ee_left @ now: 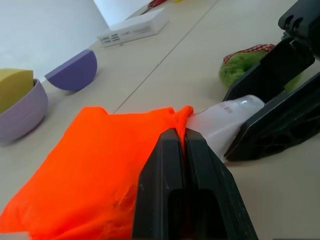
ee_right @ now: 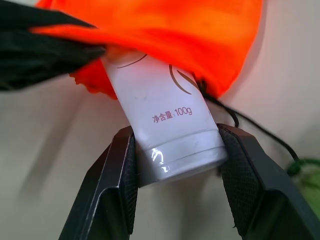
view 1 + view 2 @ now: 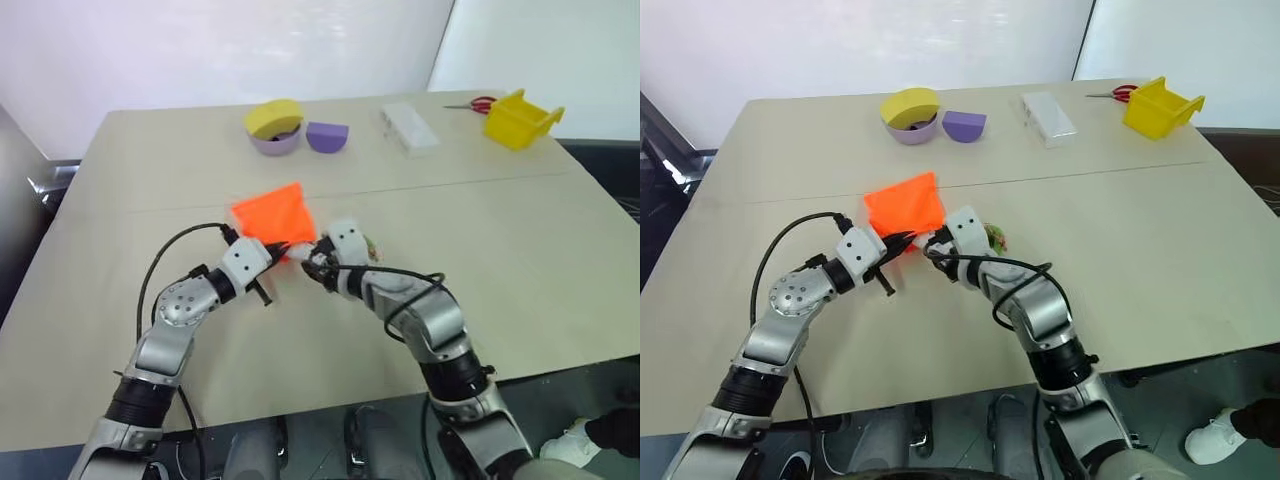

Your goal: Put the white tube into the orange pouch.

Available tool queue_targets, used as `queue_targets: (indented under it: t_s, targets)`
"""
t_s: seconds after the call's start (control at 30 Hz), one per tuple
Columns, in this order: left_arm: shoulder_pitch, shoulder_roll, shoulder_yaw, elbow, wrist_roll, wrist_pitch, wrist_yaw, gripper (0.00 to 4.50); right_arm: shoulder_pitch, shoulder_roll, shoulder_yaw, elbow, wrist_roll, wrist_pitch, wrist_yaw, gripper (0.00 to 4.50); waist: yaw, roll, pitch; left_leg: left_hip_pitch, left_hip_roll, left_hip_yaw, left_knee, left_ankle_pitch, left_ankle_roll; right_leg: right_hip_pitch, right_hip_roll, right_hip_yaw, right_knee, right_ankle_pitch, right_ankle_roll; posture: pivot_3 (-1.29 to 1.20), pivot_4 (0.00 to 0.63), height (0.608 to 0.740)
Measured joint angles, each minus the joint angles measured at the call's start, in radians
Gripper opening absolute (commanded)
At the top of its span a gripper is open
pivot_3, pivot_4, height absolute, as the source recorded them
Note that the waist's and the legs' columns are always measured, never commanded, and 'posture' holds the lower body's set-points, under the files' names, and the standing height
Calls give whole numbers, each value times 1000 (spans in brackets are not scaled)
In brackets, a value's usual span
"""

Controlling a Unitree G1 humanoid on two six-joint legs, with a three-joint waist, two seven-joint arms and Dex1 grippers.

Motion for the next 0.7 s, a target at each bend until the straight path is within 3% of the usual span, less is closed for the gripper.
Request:
queue_targets:
  t_s: [0.2,0.53,0.7]
  targets:
    - [-1,-12,-1,3,0,0,9,0,-44,60,-6,87,-23,9,-41,1780,-2,0,0,-1,0,0,0,0,0,-1,0,0,0,0,0,0,150,740]
    - [0,-11,0,2,1,3,12,0,-84,185,-147,164,-2,21,-118,1780,-1,0,0,-4,0,0,0,0,0,-3,0,0,1,0,1,0,150,740]
    - [2,-12,-1,2,7,9,16,0,-85,187,-186,163,30,34,-126,1780,0,0,0,-5,0,0,0,0,0,-4,0,-1,1,0,1,0,150,740]
